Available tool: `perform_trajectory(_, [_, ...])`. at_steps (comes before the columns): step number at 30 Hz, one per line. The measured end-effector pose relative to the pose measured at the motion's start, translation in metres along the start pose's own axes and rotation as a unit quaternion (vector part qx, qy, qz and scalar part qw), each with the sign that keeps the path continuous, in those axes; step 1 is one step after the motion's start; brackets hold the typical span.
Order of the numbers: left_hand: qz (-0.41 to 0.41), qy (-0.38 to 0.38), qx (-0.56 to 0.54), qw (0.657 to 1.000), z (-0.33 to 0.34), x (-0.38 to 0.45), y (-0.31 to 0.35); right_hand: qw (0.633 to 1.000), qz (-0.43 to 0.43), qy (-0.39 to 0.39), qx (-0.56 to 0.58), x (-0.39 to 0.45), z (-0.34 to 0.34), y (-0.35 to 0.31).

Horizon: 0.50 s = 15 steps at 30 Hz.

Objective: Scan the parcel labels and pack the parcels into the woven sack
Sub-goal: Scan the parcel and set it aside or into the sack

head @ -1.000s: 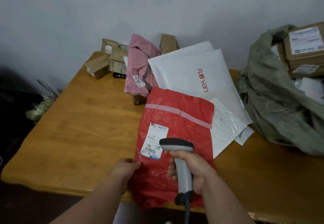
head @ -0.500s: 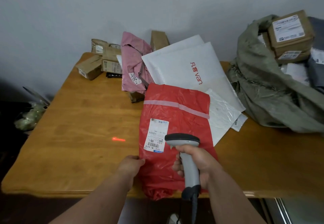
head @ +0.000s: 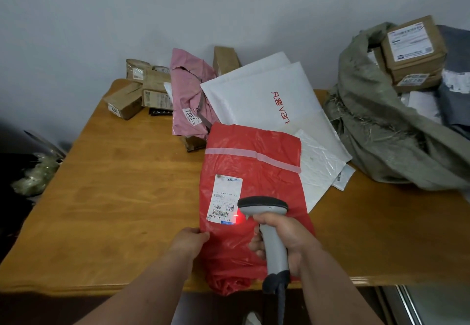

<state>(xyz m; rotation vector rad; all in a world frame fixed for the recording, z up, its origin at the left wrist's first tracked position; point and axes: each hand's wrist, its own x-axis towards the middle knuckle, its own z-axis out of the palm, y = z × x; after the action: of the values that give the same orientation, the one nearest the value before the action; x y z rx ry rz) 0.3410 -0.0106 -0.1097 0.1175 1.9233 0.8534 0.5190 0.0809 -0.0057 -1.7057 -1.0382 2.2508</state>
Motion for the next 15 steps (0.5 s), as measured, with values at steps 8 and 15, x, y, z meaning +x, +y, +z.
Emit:
perform_trajectory(8, [0.015, 0.041, -0.016, 0.999, 0.009, 0.005, 0.009, 0.999, -0.025, 0.046, 0.002, 0.018, -0.018, -0.004])
perform_trajectory(15, [0.059, 0.105, 0.051, 0.991, 0.018, 0.015, 0.028, 0.980, -0.098, 0.172, -0.021, 0.060, -0.067, -0.014])
